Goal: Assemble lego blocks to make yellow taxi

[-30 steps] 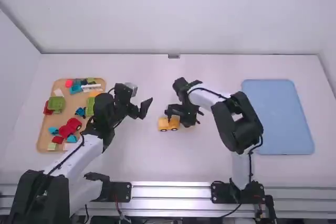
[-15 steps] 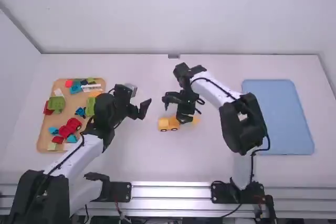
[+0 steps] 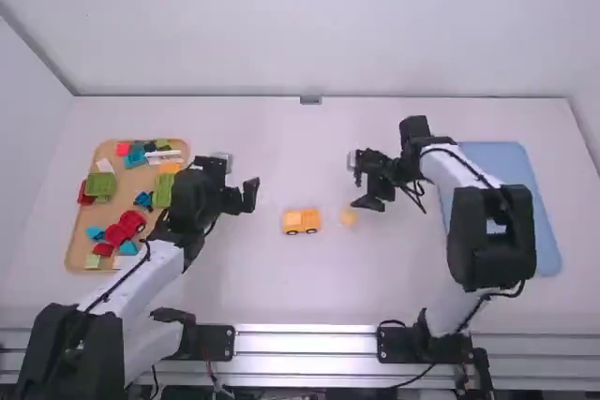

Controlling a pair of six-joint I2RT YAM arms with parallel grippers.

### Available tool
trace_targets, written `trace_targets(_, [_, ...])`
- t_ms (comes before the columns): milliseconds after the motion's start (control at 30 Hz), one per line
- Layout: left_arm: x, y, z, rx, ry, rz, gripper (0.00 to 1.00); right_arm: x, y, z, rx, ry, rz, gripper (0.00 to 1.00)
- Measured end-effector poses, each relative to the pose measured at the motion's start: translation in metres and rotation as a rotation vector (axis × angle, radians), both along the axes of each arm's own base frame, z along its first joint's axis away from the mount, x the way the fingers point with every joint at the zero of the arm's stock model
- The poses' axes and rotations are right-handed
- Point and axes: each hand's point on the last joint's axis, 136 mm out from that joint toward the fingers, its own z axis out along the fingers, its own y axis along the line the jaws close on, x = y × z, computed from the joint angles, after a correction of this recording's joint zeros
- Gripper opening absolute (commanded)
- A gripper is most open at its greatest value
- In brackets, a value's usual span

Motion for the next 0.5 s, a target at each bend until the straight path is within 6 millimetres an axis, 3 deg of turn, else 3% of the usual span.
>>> trace_targets(133, [-0.012,-0.030,0.007,0.032,-0.067,-0.240,0.99,-0.024,0.003,-0.011,0.000,0.045,0.062,0.98])
trace_targets(300, [-0.041,-0.064,0.012,0.068,-0.162,-0.565,0.99,-0.033,0.016,-0.027,-0.030,-0.009,0.196,0.99])
trace_targets(433, [-0.051,-0.073,0.015,0.076,-0.207,-0.659,0.99,-0.042,0.011,-0.052,-0.046,0.075,0.227,0.99])
trace_targets(500, [-0.052,-0.075,0.016,0.079,-0.217,-0.678,0.99,-0.047,0.005,-0.055,-0.063,0.126,0.224,1.00])
